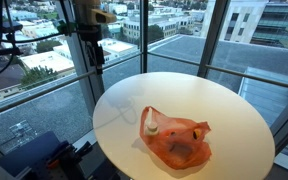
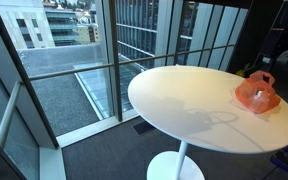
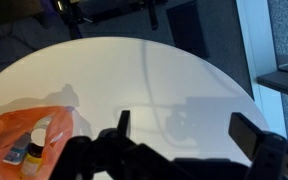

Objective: Remove the white bottle from the plastic bag

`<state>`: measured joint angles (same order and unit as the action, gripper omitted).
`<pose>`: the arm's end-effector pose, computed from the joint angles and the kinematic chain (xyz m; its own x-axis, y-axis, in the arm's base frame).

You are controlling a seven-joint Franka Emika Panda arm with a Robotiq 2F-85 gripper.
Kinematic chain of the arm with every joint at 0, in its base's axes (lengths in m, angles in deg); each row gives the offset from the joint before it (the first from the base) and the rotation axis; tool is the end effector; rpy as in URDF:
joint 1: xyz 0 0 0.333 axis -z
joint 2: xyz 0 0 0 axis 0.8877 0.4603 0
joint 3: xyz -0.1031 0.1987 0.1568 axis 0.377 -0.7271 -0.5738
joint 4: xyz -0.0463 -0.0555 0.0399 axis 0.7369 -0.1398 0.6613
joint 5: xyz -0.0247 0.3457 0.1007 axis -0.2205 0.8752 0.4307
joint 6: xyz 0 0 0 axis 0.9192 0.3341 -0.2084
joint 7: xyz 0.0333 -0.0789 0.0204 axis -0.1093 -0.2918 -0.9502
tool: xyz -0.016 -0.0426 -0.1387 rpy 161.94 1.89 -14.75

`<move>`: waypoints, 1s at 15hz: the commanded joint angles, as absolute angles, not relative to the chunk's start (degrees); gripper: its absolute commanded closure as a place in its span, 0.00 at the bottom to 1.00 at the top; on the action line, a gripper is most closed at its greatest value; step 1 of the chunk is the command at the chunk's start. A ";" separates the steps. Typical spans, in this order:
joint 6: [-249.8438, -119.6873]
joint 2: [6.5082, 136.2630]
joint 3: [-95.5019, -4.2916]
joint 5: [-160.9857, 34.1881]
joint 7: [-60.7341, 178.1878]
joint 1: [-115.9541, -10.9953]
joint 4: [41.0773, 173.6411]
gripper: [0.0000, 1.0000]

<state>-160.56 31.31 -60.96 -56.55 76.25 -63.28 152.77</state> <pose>0.3939 0.0602 0.3946 0.9563 -0.2841 -0.0689 -0.2838 -0.9588 0.0144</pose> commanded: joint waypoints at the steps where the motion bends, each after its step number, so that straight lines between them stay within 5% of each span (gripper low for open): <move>1: -161.87 30.52 -57.28 -57.17 72.97 -60.82 153.31 0.00; 15: -167.16 33.97 -48.39 -60.88 55.87 -56.36 153.02 0.00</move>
